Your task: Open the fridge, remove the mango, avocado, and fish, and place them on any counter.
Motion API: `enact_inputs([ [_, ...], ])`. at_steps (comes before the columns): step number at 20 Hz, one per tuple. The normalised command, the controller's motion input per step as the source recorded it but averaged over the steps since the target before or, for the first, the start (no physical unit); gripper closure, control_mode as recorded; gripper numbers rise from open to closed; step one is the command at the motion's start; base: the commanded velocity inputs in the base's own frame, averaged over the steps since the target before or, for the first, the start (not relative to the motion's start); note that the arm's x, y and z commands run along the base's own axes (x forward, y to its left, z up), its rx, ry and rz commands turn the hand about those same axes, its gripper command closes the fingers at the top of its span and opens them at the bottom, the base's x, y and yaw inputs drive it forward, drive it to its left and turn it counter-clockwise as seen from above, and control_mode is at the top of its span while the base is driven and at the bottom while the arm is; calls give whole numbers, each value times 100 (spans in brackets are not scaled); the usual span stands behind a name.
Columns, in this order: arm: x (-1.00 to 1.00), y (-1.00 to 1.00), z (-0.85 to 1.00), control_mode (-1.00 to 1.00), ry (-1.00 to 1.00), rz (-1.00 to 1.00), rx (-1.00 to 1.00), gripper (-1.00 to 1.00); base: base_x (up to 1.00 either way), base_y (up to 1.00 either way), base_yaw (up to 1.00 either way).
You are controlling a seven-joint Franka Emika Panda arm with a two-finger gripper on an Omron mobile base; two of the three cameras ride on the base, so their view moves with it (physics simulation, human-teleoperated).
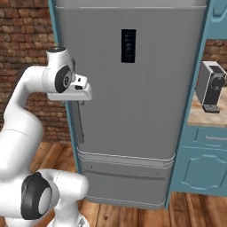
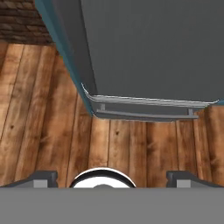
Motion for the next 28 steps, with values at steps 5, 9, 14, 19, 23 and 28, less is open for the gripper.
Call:
enact_inputs([
  [5,0,0,0,100,0,0,0,-100,0,12,-2],
  [9,0,0,0,100,0,0,0,-100,0,0,0],
  [14,0,18,-15,-100,-27,12,1,-100,0,0,2],
  [19,13,35,-10,-100,-18,22,9,-100,0,0,0],
  [23,40,28,-5,-100,0,5,6,-100,0,0,0],
  [28,54,44,0,-100,0,-4,1,-100,0,0,0],
])
